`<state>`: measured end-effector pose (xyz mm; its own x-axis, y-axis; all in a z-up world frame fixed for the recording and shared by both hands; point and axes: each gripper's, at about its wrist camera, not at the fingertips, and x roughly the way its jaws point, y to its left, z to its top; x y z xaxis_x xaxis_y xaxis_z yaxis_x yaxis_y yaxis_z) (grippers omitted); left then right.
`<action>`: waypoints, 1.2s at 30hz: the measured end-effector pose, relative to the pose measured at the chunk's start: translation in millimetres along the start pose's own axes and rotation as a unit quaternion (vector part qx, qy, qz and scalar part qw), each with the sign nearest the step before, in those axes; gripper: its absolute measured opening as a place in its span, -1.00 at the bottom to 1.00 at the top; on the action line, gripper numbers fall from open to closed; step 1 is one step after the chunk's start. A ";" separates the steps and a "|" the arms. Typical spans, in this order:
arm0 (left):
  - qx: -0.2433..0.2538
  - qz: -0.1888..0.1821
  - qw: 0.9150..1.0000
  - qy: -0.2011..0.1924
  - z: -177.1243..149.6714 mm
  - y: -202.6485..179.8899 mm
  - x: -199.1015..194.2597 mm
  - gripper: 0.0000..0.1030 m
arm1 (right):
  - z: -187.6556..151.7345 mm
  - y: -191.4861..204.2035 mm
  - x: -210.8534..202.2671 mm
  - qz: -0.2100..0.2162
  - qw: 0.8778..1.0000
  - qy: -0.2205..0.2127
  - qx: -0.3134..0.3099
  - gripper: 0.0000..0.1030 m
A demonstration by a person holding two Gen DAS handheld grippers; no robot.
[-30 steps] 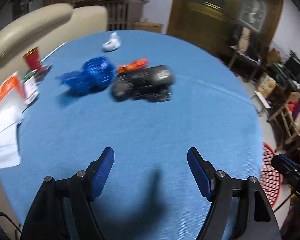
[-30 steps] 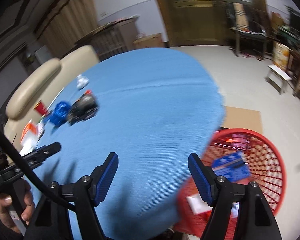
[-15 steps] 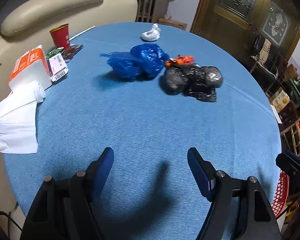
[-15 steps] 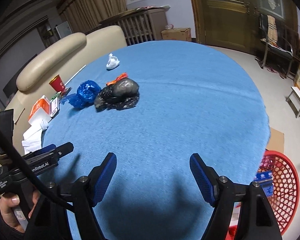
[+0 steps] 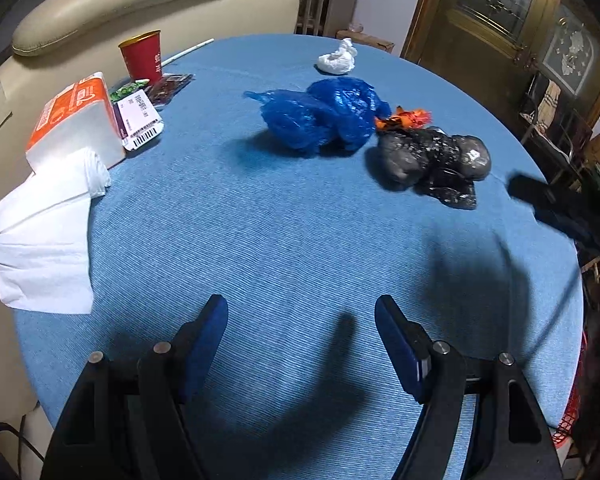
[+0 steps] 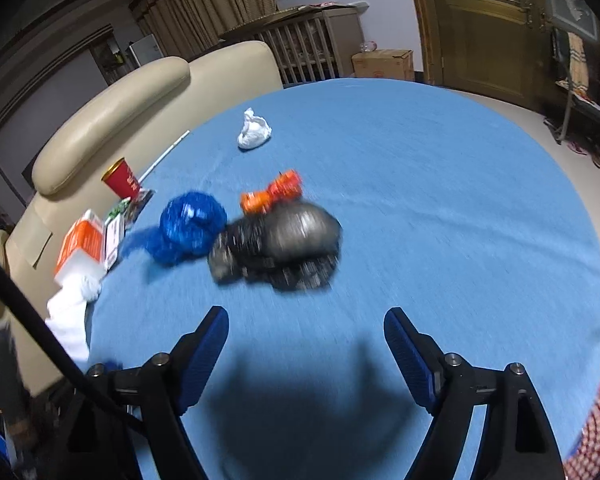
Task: Collect trash
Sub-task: 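Grasp the black plastic bag bundle with the right gripper while the left grasps the blue plastic bag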
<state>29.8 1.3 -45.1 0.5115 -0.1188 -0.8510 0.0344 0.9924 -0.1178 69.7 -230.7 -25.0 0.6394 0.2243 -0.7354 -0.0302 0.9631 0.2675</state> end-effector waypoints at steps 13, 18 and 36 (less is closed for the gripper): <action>-0.030 0.006 0.999 -0.021 14.5 22.2 -6.5 0.48 | 58.4 1.6 75.5 0.014 0.999 0.006 0.042 0.61; -0.029 0.009 0.999 -0.032 23.7 24.6 -8.9 0.48 | 54.8 7.7 89.4 0.028 0.999 0.029 0.032 0.48; 0.030 -0.025 0.997 -0.067 130.5 -27.6 22.5 0.54 | 17.8 -20.3 28.4 0.076 0.996 0.019 0.048 -0.02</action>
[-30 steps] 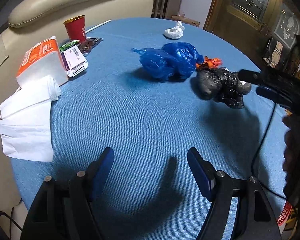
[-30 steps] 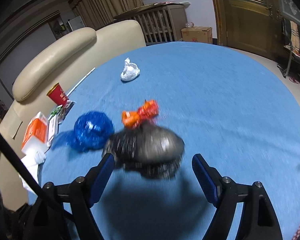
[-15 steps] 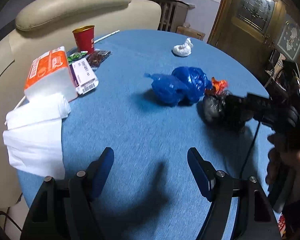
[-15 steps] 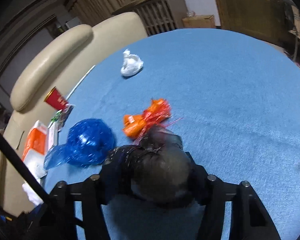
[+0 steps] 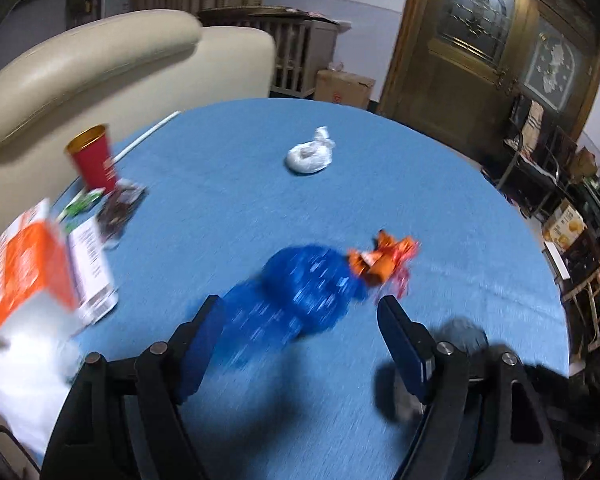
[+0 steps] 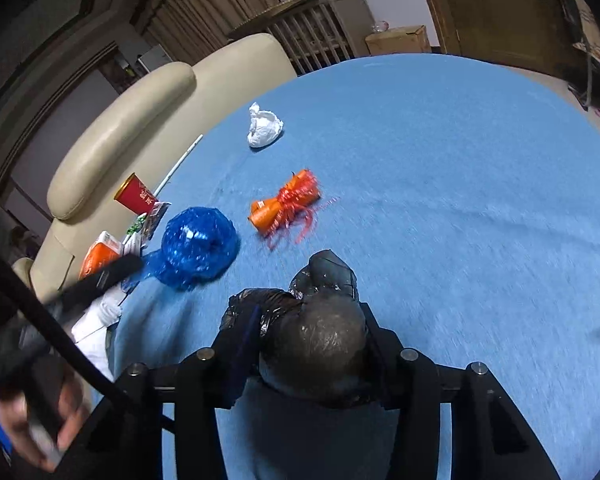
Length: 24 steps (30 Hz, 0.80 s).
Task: Collect trash
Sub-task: 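Grasp the black plastic bag bundle with the right gripper while the left grasps the blue plastic bag, then lift both bags and carry them toward the red wastebasket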
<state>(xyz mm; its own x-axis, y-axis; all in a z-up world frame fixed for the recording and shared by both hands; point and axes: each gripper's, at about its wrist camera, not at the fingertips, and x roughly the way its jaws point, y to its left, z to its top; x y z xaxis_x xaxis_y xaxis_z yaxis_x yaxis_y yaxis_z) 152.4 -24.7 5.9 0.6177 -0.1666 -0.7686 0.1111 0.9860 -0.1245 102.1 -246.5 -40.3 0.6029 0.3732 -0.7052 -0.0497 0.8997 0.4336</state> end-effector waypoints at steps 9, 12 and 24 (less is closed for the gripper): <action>0.014 0.024 0.997 0.066 8.7 -4.7 64.3 0.11 | -12.1 -14.6 -24.9 -0.003 1.000 -0.013 0.017 -0.02; 0.019 0.017 0.998 0.061 1.4 -1.3 54.2 0.03 | -13.9 -14.6 -29.0 -0.002 1.000 -0.016 0.016 -0.02; 0.000 0.042 0.998 0.036 -56.8 14.5 -24.4 -0.02 | -30.8 -3.0 -46.3 0.010 0.999 -0.028 0.018 -0.02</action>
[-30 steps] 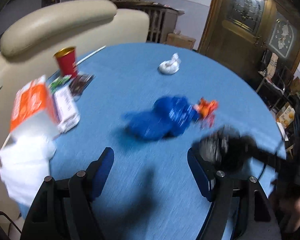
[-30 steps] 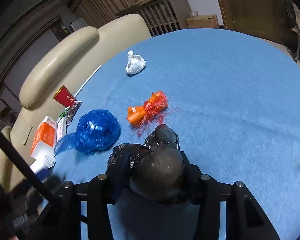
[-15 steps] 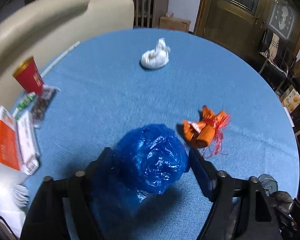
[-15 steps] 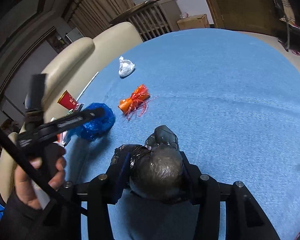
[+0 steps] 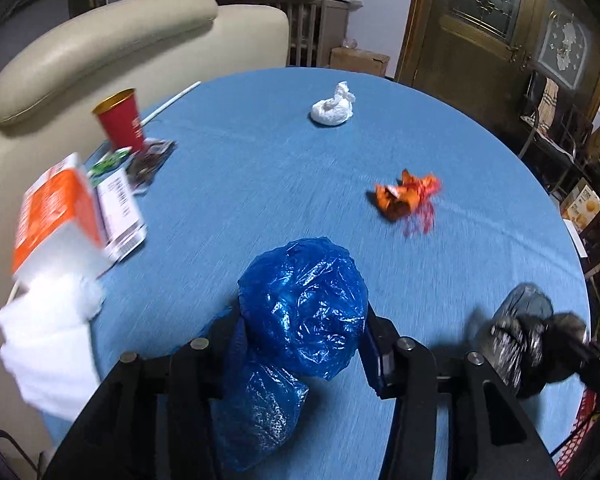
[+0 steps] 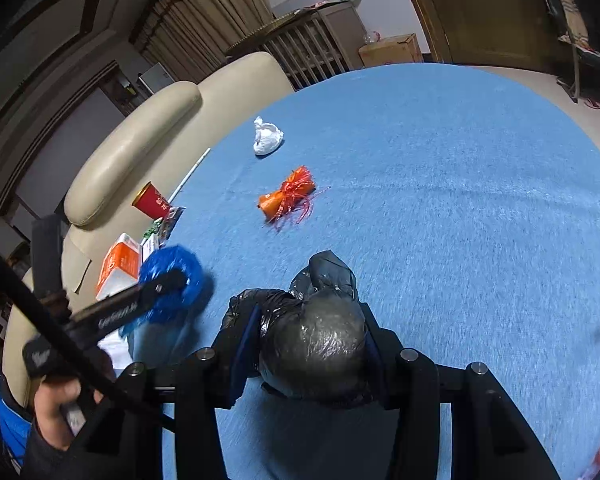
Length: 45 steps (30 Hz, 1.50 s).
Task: Collect trash
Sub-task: 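Lift both bags and carry them toward the red wastebasket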
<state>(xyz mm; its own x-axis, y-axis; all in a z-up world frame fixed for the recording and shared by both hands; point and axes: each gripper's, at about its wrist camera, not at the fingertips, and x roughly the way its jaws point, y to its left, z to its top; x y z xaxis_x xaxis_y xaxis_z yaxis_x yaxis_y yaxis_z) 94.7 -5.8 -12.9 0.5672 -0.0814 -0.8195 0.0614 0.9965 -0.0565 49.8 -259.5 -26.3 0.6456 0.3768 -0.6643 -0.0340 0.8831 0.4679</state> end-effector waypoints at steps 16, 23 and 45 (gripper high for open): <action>-0.002 0.002 1.000 -0.010 -43.4 -11.1 -46.5 -0.02 | -41.4 2.7 -56.6 -0.017 1.000 -0.023 -0.001 -0.02; 0.010 0.007 1.000 -0.015 -52.5 -21.4 -58.0 -0.02 | -51.2 -2.9 -70.9 -0.018 0.999 -0.033 0.007 -0.02; 0.038 0.011 0.999 -0.017 -65.7 -51.1 -71.4 -0.02 | -61.7 -18.8 -95.8 -0.012 0.998 -0.051 0.025 -0.02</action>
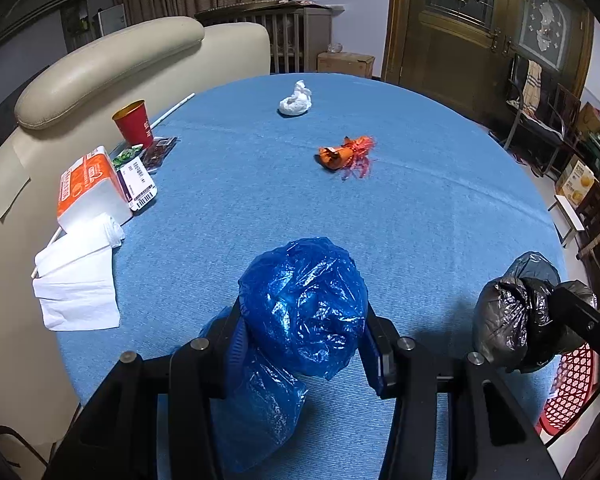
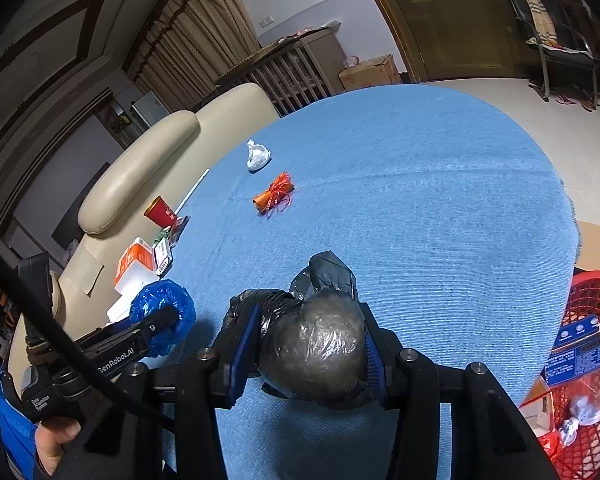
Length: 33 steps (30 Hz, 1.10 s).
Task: Collect trash
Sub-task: 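Lift both bags and carry them toward the red wastebasket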
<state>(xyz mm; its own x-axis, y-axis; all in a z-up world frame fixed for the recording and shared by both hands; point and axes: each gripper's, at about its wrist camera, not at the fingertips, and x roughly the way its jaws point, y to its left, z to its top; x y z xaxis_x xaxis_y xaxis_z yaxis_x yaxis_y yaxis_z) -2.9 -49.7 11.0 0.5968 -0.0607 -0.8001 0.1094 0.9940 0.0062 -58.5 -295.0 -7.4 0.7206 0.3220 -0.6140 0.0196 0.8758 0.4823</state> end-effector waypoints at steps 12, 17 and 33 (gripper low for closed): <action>0.020 -0.005 1.000 -0.001 -1.7 -20.0 -2.5 -0.02 | -5.2 -12.6 -9.6 -0.004 1.000 -0.004 0.016 -0.02; 0.029 -0.011 1.000 -0.001 -3.0 -29.4 -3.6 -0.02 | -7.1 -18.4 -15.3 -0.006 1.000 -0.009 0.023 -0.02; 0.060 -0.033 0.998 -0.002 -7.6 -65.2 -7.3 -0.02 | -12.2 -35.1 -39.6 -0.009 0.999 -0.025 0.045 -0.02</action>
<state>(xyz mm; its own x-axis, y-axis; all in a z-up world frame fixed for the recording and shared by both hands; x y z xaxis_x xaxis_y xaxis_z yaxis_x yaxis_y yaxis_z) -20.4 -113.3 11.9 0.5877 -0.1263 -0.7992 0.2428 0.9698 0.0253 -96.2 -334.1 -7.7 0.7528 0.2859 -0.5929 0.0934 0.8452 0.5262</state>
